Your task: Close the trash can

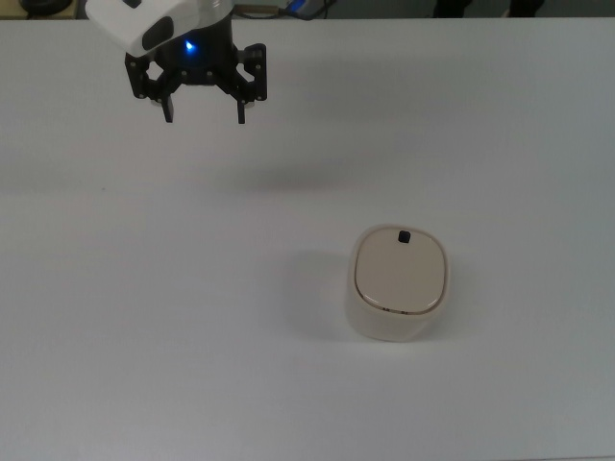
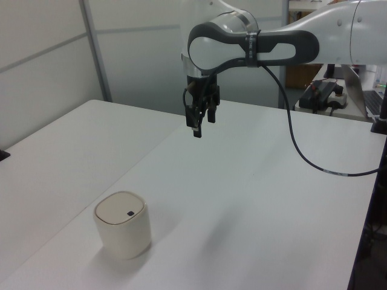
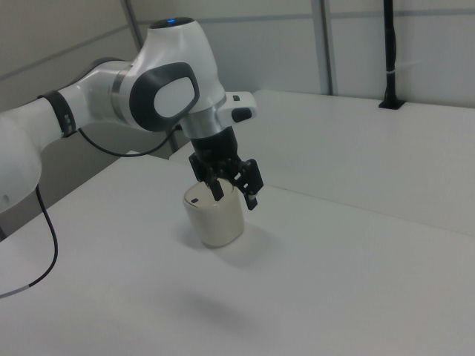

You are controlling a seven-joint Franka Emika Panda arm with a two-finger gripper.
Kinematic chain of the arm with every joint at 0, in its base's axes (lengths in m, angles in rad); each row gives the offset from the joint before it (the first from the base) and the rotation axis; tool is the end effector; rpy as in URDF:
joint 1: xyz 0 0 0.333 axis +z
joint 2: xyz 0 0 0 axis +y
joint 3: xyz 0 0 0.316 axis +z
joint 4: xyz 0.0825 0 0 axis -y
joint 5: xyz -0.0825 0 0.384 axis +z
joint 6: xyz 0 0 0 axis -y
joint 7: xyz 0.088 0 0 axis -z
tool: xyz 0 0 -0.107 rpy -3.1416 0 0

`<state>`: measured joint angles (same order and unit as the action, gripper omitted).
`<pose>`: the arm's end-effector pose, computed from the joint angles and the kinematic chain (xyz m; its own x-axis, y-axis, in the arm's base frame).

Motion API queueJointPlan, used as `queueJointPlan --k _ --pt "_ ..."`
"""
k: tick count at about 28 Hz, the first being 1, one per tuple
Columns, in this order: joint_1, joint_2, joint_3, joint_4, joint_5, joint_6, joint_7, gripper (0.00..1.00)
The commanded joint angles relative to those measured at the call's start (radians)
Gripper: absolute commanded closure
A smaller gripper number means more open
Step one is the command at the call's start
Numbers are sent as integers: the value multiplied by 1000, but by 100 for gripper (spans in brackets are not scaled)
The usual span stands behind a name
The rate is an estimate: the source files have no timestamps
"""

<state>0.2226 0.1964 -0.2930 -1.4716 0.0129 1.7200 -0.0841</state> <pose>0.6239 -0.0258 0.5741 0.9982 0.0205 0.0563 0.0178 -0.9987 0.0484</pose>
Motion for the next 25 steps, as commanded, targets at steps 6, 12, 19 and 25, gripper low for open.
queueJointPlan --k 6,12,19,25 --pt "-8 -2 -5 -6 1 -22 -28 0" --pt "-3 8 5 -9 1 -33 -29 0" --pt "-5 18 3 -4 2 -30 -63 0" --pt "-5 21 5 -6 2 -30 -79 0"
